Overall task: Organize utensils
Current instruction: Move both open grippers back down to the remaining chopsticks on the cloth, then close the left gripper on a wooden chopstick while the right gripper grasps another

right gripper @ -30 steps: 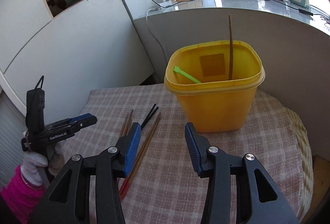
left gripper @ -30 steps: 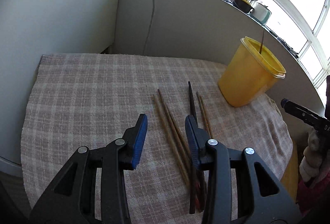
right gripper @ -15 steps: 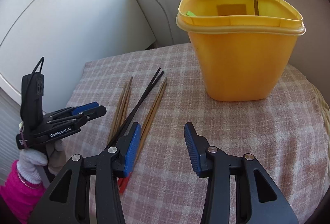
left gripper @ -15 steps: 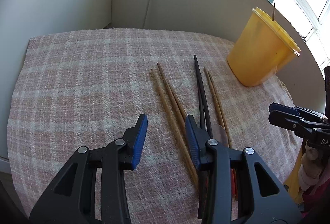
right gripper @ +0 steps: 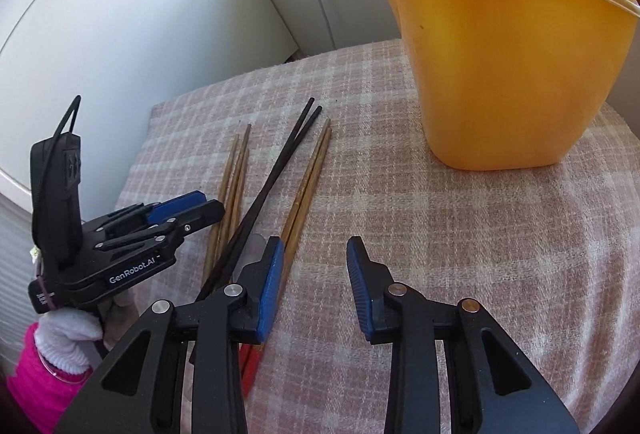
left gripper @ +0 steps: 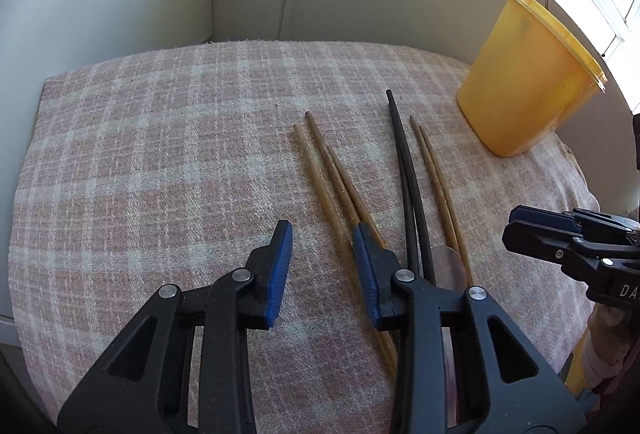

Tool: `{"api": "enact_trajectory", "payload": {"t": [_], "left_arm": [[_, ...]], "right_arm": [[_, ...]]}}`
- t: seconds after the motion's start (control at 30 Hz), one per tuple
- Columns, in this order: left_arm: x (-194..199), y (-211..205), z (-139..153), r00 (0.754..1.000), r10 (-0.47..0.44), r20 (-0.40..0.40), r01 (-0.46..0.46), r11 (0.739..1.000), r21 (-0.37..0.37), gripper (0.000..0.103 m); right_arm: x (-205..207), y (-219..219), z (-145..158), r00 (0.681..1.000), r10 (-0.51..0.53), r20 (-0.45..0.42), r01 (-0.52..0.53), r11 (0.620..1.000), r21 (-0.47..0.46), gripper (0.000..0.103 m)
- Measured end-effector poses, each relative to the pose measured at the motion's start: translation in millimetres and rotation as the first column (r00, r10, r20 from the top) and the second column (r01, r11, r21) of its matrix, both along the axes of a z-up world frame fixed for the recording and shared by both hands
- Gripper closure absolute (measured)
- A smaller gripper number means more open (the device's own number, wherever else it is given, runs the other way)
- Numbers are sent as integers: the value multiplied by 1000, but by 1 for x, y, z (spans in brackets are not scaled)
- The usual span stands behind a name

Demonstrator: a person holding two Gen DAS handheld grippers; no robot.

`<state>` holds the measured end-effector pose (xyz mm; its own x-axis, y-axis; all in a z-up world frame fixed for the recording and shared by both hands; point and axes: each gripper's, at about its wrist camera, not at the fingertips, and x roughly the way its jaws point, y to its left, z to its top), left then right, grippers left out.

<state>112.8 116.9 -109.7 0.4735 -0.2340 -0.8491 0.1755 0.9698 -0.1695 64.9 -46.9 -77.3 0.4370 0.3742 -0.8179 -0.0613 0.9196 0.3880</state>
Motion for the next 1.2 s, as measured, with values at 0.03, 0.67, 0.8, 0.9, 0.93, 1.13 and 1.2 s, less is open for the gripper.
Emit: {"api": "enact_trajectory", "payload": {"t": [0.03,0.67,0.8,0.9,0.93,1.13,1.2], "left_arm": [[2,-2,-1,1000,0,1,0,1000,5,73],[18,-32,-18,999,-42,32,39,997,68,87],[11,-23,-16,999,-41,35,39,997,65,87],[8,-18,-14,999,-39,35,37,997,63,87],[7,-17,-13,999,-39,36,37,997,62,87],[5,-18,-12,998,-49,30,47,996,74,88],[6,-16,-12,998,-48,28,46,997,69,88]], "right_arm": [[2,3,-1,1000,1,-1,-1,1000,-4,74],[30,26,-16,998,-8,-57,5,999,-52,91],[34,30,-22,998,-8,-66,4,998,-64,93],[35,31,-21,998,-15,-59,9,996,-88,93],[35,31,-21,998,-14,-58,8,995,-97,93],[43,36,-22,997,-7,-75,-2,993,-116,94],[47,37,-26,996,-10,-93,0,994,-106,95]]}}
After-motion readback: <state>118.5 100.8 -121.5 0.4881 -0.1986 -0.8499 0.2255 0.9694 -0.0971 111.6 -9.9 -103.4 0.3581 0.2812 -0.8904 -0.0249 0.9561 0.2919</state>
